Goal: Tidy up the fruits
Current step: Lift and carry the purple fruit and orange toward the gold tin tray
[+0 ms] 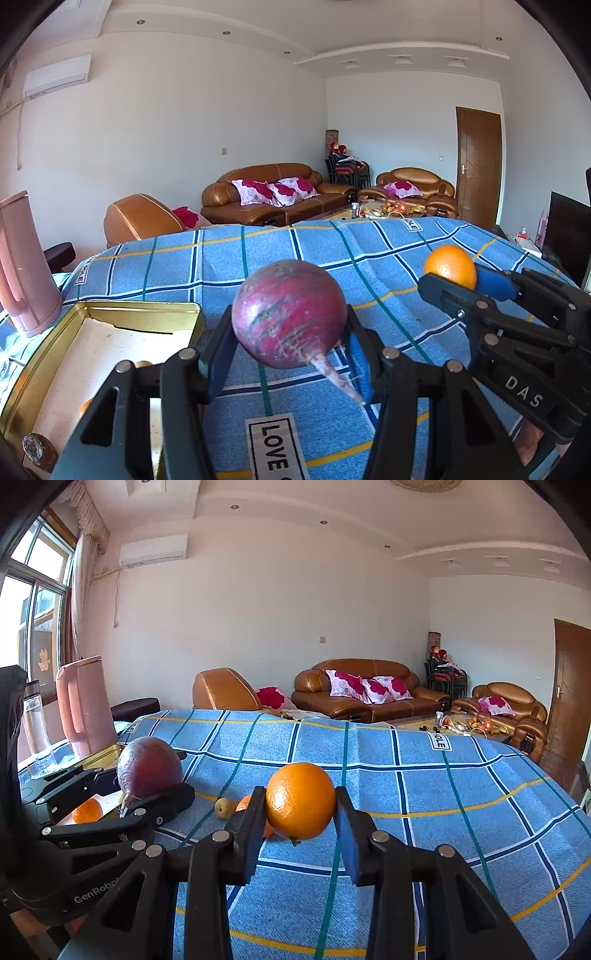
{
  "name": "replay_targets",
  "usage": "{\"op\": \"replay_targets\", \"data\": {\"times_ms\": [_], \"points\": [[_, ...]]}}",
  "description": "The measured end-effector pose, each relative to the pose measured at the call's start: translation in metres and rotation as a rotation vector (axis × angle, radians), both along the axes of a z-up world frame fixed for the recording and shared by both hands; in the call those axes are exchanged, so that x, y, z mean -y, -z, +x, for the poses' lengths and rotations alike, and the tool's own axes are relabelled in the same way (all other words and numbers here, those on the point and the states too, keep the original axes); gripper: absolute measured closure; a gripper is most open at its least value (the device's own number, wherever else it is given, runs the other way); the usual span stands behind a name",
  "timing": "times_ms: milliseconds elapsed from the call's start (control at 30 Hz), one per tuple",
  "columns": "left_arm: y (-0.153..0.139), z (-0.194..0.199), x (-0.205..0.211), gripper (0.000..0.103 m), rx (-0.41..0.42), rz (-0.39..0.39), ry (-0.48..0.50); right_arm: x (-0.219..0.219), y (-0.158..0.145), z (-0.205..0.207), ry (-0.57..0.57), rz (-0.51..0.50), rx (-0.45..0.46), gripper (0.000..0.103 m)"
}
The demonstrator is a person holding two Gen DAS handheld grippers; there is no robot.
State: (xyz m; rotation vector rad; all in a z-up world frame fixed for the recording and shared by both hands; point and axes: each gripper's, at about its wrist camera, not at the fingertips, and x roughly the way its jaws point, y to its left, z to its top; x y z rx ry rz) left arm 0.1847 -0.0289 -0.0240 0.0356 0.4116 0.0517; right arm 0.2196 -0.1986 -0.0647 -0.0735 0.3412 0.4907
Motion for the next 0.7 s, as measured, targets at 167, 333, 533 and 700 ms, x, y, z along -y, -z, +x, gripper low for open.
{"op": "replay_targets", "data": {"times_ms": [167, 333, 533, 700], "points": [[-0.001, -0.004, 0.002, 0.048, 0.011, 0.017, 0.002, 0.000, 0.000, -0.003, -0.007, 0.006, 0.003, 0.065], [-0.001, -0.006, 0.003, 0.048, 0.015, 0.029, 0.005, -0.001, 0.000, -0.007, -0.015, 0.007, 0.004, 0.065], [-0.001, -0.009, 0.004, 0.048, 0.012, 0.033, 0.007, -0.002, -0.002, -0.014, -0.025, 0.003, 0.013, 0.065], [0.000, -0.010, 0.003, 0.048, 0.003, 0.023, 0.010, -0.002, -0.002, -0.019, -0.035, 0.004, 0.017, 0.065]]}}
